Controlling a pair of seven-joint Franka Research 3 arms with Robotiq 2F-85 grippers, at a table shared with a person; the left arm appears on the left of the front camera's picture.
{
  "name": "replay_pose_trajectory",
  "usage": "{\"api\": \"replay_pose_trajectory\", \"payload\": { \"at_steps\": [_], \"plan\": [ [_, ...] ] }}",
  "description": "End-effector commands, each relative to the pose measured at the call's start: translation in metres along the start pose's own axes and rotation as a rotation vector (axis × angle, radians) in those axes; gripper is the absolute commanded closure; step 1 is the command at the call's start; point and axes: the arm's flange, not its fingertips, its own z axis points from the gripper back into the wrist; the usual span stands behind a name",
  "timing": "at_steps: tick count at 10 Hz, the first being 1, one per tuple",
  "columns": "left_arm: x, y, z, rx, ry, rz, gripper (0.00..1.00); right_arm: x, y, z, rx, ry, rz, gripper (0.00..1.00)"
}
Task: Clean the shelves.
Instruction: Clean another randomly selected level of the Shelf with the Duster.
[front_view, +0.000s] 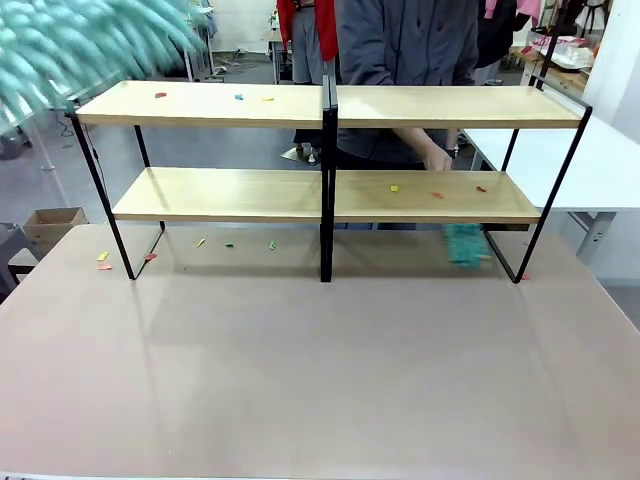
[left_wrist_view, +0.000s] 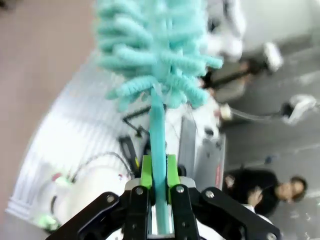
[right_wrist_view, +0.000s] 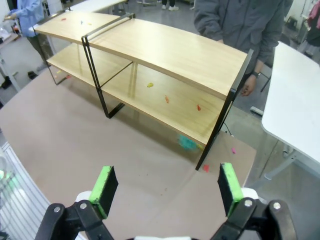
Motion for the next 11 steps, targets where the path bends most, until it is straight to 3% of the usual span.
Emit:
{"api": "replay_pose_trajectory", "payload": {
  "at_steps": [1,2,3,5,6,7,8,10,11],
  "plan": [
    [0.044,0.003,-0.064,-0.013,0.297,-0.076,0.88,0.0,-0.001,0.0,-0.003,-0.001,-0.001,0.0],
    [0.072,0.008,-0.115,-0.091,0.405,-0.064,0.88,0.0,-0.001,0.0,-0.003,-0.001,-0.001,0.0],
    [0.093,0.011,-0.16,-0.075,0.448,-0.053,0.88,0.0,-0.001,0.0,-0.003,-0.001,-0.001,0.0],
    [0.128,0.044,-0.235,0.074,0.406,0.063,0.88,0.0,-0.001,0.0,-0.003,-0.001,-0.001,0.0],
    [0.138,0.062,-0.252,0.114,0.3,0.134,0.88,0.0,-0.001,0.0,-0.003,-0.001,-0.001,0.0],
    [0.137,0.071,-0.221,0.099,0.269,0.226,0.88,0.0,-0.001,0.0,-0.003,-0.001,-0.001,0.0],
    [0.128,0.054,-0.249,0.085,0.42,0.054,0.88,0.0,-0.001,0.0,-0.003,-0.001,-0.001,0.0],
    [0.128,0.054,-0.249,0.085,0.42,0.054,0.88,0.0,-0.001,0.0,-0.003,-0.001,-0.001,0.0],
    [0.137,0.071,-0.25,0.112,0.38,0.115,0.88,0.0,-0.001,0.0,-0.003,-0.001,-0.001,0.0]
  ]
}}
